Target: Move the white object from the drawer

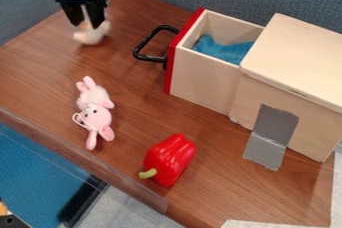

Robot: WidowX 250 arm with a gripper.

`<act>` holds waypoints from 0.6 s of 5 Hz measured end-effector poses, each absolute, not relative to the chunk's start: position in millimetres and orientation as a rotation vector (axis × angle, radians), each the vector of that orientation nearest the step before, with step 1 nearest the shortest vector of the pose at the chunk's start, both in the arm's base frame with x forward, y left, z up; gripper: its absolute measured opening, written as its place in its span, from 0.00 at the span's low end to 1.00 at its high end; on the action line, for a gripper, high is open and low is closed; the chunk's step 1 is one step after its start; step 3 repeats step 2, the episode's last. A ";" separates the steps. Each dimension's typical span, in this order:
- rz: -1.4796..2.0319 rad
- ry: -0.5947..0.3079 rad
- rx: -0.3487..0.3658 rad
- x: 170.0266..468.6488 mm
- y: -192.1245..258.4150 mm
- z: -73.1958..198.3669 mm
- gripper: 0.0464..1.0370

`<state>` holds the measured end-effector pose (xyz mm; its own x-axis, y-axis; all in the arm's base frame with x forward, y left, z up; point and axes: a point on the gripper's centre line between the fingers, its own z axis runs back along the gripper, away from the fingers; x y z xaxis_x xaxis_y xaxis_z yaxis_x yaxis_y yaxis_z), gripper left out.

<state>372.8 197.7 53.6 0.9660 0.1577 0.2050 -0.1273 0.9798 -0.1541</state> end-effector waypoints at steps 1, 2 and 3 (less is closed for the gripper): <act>0.104 -0.274 -0.101 367.2 194.9 92.3 0.96; 0.087 -0.280 -0.098 362.7 191.5 101.2 0.96; 0.087 -0.280 -0.098 362.7 191.5 101.2 0.96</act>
